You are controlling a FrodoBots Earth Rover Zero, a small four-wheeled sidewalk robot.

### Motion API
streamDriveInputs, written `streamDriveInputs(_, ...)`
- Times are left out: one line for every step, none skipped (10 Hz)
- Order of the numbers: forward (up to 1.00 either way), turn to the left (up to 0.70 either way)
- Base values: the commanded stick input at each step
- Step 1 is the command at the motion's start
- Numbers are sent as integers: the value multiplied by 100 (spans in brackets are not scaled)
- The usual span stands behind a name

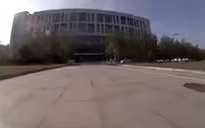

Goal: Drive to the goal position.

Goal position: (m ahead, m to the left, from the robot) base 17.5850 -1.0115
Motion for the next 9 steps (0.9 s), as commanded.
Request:
streamDriveInputs(100,1)
streamDriveInputs(100,1)
streamDriveInputs(100,1)
streamDriveInputs(100,1)
streamDriveInputs(100,1)
streamDriveInputs(100,1)
streamDriveInputs(100,1)
streamDriveInputs(100,1)
streamDriveInputs(100,1)
